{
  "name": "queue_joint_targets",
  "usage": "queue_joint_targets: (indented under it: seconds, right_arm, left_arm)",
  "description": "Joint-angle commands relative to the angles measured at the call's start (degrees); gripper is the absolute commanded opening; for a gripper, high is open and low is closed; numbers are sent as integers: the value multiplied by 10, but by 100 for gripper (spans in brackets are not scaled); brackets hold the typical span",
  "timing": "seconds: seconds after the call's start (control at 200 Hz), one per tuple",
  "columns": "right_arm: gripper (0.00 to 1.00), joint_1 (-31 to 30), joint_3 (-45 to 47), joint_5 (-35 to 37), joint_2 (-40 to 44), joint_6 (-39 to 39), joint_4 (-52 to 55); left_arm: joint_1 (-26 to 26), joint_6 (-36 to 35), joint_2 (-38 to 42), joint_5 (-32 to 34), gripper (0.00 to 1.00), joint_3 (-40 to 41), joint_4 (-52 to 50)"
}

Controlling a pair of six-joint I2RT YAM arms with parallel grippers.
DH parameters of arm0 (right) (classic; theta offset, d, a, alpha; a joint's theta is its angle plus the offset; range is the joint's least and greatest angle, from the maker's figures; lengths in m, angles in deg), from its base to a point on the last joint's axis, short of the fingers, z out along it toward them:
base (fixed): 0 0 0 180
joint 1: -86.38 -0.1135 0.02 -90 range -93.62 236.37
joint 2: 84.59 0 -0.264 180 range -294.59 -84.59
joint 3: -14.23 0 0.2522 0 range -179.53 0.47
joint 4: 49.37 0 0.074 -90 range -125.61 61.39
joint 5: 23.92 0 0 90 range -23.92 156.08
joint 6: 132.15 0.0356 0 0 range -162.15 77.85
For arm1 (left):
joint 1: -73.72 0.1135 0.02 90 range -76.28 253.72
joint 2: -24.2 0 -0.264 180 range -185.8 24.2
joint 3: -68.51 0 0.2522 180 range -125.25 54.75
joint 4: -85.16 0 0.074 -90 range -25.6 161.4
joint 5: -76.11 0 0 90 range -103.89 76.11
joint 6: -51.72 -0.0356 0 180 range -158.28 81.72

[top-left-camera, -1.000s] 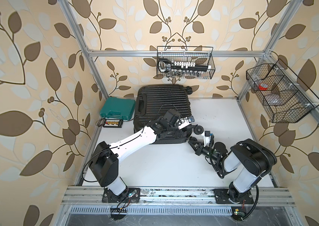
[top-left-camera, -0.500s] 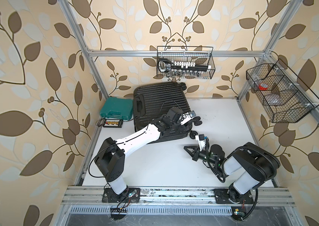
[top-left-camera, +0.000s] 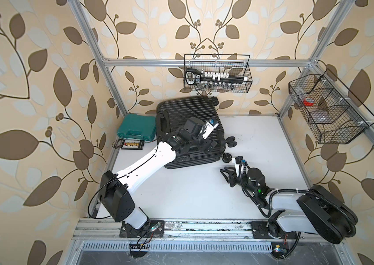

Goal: Close the suitcase zippers
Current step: Zip the zipper on the suitcase.

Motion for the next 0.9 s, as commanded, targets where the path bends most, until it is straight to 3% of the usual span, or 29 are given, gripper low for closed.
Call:
queue_joint_targets:
  seconds: [0.0,0.225,0.345,0.475,0.895]
  right_arm:
    - [44,12,-19,23,-6,-53,20]
    - [45,29,-39,16,-47,-87,-41]
    - [44,36,-49,16,-77,-101,-78]
    - [44,42,-65,12,-109,-113,-98]
    - [39,68,-116,-13,-188,-119,-127]
  left_arm:
    - [79,165,41,-20,96,-43,-85]
    - [222,238,103,-111,97,16,-103]
    - [274,255,129,-142,96,64,-86]
    - [291,257,158,-147,96,118,-50]
    - [305,236,207,-104,96,162,-49]
